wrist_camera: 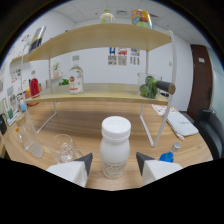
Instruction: Make me a cup of Mount Fuji.
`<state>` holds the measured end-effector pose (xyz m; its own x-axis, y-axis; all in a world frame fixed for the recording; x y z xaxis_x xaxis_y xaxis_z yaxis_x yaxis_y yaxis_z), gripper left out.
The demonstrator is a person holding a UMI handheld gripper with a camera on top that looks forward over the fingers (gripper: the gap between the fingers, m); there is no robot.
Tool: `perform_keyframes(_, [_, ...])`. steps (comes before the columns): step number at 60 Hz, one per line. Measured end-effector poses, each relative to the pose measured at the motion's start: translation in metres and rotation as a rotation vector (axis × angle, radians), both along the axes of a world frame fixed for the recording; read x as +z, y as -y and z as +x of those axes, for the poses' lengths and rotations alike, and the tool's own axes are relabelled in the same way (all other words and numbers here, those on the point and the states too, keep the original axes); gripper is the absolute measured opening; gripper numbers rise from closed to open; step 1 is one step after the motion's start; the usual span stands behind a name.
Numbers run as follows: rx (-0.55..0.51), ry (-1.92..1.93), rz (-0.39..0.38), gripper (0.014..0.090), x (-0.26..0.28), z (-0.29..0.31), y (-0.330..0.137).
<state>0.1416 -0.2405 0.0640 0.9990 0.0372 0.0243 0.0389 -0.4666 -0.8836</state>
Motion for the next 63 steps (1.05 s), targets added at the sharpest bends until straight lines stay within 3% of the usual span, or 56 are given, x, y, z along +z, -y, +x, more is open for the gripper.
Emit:
perform_keyframes(2, [-0.017,0.006,0.004,0.0859,0.009,0.0,0.005])
perform_keyframes(17, [-0.083,0.056,-0.028,0.086,0.068,-0.038,0.067])
perform_keyframes(35, [-0.095,0.091,-0.086,0.0861,0.081,-0.098,0.121])
perform_keyframes(63, [-0.065,0.102,-0.085,0.0857,0.093,-0.129,0.141])
